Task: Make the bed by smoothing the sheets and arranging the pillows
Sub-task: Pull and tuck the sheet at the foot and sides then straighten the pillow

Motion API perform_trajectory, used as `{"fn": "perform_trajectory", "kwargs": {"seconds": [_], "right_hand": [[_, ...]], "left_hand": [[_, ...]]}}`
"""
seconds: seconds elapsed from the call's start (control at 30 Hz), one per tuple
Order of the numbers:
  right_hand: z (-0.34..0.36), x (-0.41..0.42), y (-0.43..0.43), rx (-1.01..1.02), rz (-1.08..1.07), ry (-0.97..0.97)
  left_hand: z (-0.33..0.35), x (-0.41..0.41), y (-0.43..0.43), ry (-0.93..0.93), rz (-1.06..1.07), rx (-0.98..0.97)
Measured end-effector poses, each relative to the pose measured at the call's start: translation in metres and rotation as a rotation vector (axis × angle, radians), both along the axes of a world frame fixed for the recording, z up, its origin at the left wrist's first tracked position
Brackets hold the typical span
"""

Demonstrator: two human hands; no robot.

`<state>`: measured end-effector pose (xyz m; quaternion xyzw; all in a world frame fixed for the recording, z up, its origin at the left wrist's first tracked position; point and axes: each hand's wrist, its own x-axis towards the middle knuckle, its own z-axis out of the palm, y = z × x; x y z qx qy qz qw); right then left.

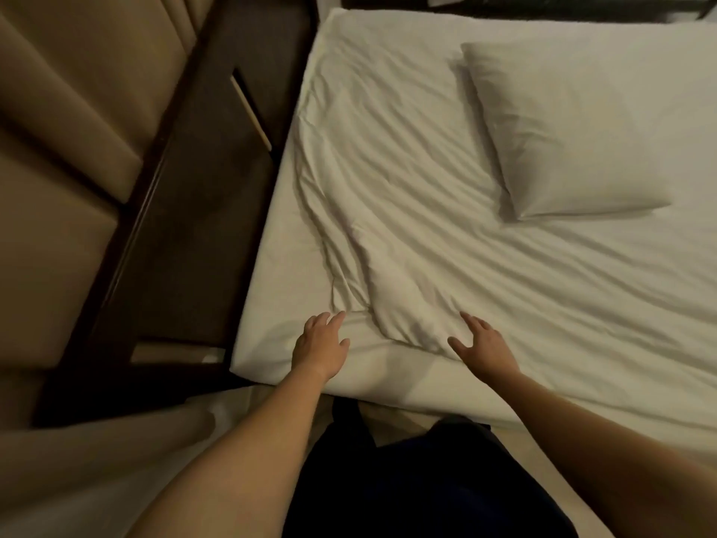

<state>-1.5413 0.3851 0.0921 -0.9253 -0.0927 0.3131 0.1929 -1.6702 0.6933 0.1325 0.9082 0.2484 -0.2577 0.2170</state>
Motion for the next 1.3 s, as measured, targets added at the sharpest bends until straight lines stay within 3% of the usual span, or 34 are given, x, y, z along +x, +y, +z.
{"fn": "perform_trajectory", "kwargs": {"seconds": [0.3,0.6,0.73,0.97,1.1,1.3], "right_hand": [[-0.024,-0.057,0.084,-0.023,-0.166,0.057],[-0.099,-0.022,0.129,-0.127,-0.023,0.035],[-0.141,-0.003,0.146,-0.248,0.148,0.069],[-0.202,-0.004,0.144,-0.295,0.071,0.015],[-0.206,-0.002,0.135,-0.189,-0.137,0.001],[-0.162,-0.015,0.118,-0.179,-0.033,0.17]], "left_hand": [[-0.05,0.026,0.082,0.045,-0.173,-0.087],[-0.135,0.074,0.1,-0.091,-0.295,-0.094],[-0.184,0.096,0.099,-0.104,-0.449,-0.092],[-0.258,0.131,0.1,-0.135,-0.624,0.015],[-0.255,0.137,0.111,-0.116,-0.52,-0.074],[-0.188,0.114,0.154,0.136,-0.535,-0.049]]}}
